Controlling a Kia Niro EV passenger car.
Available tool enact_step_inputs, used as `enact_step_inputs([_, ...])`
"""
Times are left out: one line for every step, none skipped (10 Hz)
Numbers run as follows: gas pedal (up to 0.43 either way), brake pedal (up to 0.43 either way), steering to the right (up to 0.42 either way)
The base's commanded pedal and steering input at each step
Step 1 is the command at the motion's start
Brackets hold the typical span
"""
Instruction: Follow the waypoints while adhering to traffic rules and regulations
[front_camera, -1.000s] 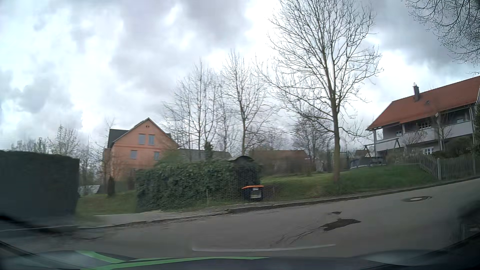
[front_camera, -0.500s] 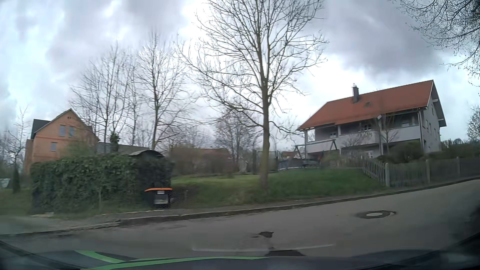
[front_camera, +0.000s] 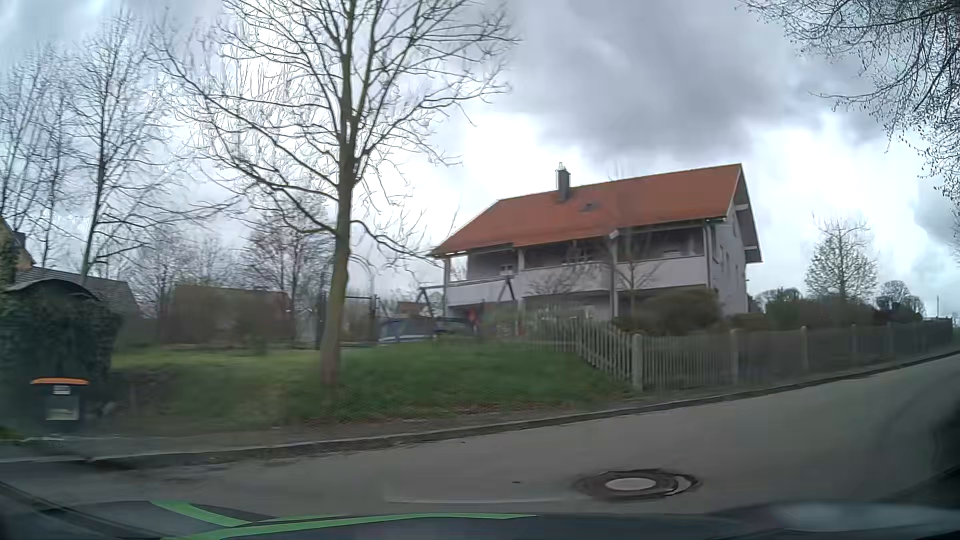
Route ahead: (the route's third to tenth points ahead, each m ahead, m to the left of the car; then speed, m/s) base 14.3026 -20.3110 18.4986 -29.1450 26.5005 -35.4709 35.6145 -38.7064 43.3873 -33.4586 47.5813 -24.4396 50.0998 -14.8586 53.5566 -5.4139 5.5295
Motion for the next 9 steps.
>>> enact_step_inputs([0.28, 0.0, 0.434])
enact_step_inputs([0.28, 0.0, 0.434])
enact_step_inputs([0.311, 0.0, 0.432])
enact_step_inputs([0.311, 0.0, 0.431])
enact_step_inputs([0.311, 0.0, 0.431])
enact_step_inputs([0.311, 0.0, 0.43])
enact_step_inputs([0.311, 0.0, 0.426])
enact_step_inputs([0.311, 0.0, 0.423])
enact_step_inputs([0.319, 0.0, 0.42])
